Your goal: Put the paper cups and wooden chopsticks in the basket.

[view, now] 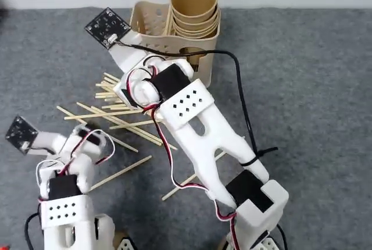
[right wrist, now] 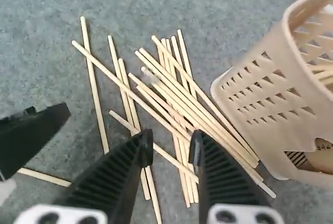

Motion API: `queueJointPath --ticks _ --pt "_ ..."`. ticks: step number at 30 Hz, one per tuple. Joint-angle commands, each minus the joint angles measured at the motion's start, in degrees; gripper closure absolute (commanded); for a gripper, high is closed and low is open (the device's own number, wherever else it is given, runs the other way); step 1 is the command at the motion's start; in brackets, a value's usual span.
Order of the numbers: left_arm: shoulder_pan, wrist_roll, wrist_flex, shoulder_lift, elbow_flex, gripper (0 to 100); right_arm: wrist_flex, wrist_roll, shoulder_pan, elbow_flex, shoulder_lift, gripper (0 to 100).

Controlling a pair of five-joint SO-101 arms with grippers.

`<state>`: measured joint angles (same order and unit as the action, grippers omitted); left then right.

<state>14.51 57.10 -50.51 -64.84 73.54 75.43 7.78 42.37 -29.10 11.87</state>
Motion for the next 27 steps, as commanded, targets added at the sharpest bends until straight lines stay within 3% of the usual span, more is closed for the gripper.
queueJointPath --ticks 1,9,13,20,23,27 --pt "-1.49 3.08 -0.26 0.53 -2.95 86 0.48 -0.09 -0.66 -0.35 -3.38 86.1" --pt "-1.41 21.27 0.09 1.41 -10.86 86 0.04 -0.09 -0.57 3.25 -3.56 86.1" --pt "-1.23 25.67 -1.58 12.66 -19.3 86 -0.04 -0.09 -0.48 5.27 -3.47 86.1" --pt "0.88 21.71 -3.34 47.12 -31.96 86 -0.04 -0.09 0.48 5.89 -3.3 86.1" --pt "0.79 17.67 -11.78 60.31 -39.78 85 -0.04 -0.09 0.75 7.03 -3.3 86.1" --pt "0.7 18.02 -22.77 73.41 -51.65 79 -0.04 -0.09 1.1 8.35 -3.3 86.1"
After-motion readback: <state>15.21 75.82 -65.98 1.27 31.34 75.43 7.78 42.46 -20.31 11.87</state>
